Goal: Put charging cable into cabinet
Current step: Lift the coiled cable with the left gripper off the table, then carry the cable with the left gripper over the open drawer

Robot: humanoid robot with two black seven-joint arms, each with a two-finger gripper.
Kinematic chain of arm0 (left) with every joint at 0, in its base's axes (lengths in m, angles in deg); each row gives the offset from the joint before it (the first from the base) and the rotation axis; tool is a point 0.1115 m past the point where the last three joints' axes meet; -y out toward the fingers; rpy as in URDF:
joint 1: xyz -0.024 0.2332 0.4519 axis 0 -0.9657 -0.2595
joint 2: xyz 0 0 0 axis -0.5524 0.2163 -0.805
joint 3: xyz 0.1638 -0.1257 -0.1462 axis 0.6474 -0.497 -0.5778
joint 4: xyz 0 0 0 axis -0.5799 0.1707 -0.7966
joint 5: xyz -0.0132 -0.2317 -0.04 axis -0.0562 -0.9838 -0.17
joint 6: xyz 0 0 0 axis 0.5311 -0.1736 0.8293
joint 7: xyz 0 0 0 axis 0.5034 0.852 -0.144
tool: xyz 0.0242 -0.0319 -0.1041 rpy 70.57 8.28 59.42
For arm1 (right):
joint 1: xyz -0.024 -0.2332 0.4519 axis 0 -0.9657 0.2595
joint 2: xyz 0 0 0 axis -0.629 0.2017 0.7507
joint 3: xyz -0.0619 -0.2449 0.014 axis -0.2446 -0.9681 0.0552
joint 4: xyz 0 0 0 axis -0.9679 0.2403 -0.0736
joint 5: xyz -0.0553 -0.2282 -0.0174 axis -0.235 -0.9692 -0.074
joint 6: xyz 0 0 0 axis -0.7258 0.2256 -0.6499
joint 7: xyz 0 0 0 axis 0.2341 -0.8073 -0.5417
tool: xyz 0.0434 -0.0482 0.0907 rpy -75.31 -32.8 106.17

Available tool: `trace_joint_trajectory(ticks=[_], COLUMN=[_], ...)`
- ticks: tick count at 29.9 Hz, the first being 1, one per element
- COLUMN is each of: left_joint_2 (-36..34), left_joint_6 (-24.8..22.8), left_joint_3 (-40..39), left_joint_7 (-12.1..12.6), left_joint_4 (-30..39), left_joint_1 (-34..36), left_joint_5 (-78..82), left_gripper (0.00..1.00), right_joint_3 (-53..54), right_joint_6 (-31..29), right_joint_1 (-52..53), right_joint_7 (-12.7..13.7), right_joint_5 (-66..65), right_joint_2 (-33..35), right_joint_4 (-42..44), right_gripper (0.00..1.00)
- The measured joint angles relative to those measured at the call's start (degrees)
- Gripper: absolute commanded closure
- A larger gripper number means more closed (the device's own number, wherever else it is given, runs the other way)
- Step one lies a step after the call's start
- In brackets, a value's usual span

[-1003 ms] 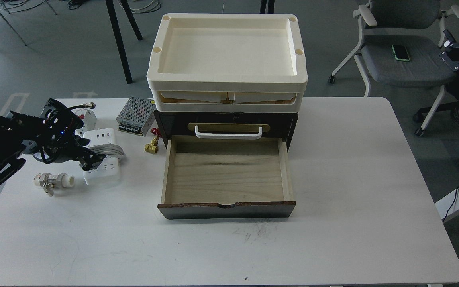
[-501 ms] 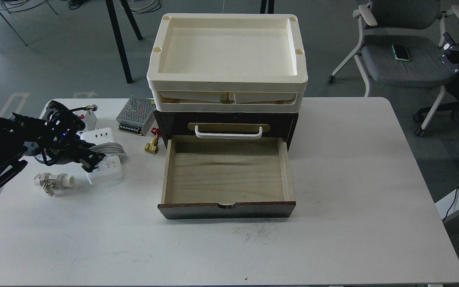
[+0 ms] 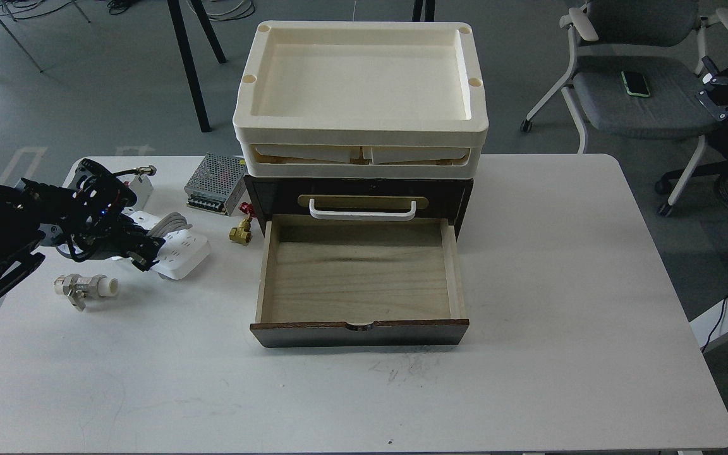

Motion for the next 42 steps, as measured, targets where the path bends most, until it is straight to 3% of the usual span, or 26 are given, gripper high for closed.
trace_joint_trajectory(ticks=[13, 23, 27, 35, 38, 42], left_joint_2=[-6.06, -19.46, -28.51, -47.30, -49.43, -47.98], left_joint_6=[4.74, 4.80, 3.27, -5.77, -8.76, -10.29], left_joint_3=[-0.11, -0.89, -0.97, -0.97, -0.97, -0.97], left_joint_7=[0.00, 0.00, 0.01, 0.01, 0.02, 0.03], left_joint_4=[-0.07, 2.41, 10.40, 40.73, 48.30, 53.37], left_joint_1=[1.03, 3.31, 3.84, 3.94, 3.96, 4.00], left_joint_5=[-4.45, -7.28, -13.52, -34.84, -43.73, -53.29], left_gripper=[1.00, 1.00, 1.00, 1.00, 1.00, 1.00], right_joint_3=[0.08, 0.42, 0.43, 0.47, 0.47, 0.31], right_joint_6=[0.00, 0.00, 0.00, 0.00, 0.00, 0.00], right_joint_1=[-0.19, -0.19, -0.19, -0.34, -0.34, -0.37], right_joint_7=[0.00, 0.00, 0.00, 0.00, 0.00, 0.00], right_joint_5=[0.03, 0.03, 0.03, 0.02, 0.02, -0.05], right_joint_2=[0.00, 0.00, 0.00, -0.35, -0.42, -0.73], right_joint_4=[-0.05, 0.03, 0.06, -0.01, -0.09, -0.09], right_gripper=[0.00, 0.00, 0.00, 0.00, 0.00, 0.00])
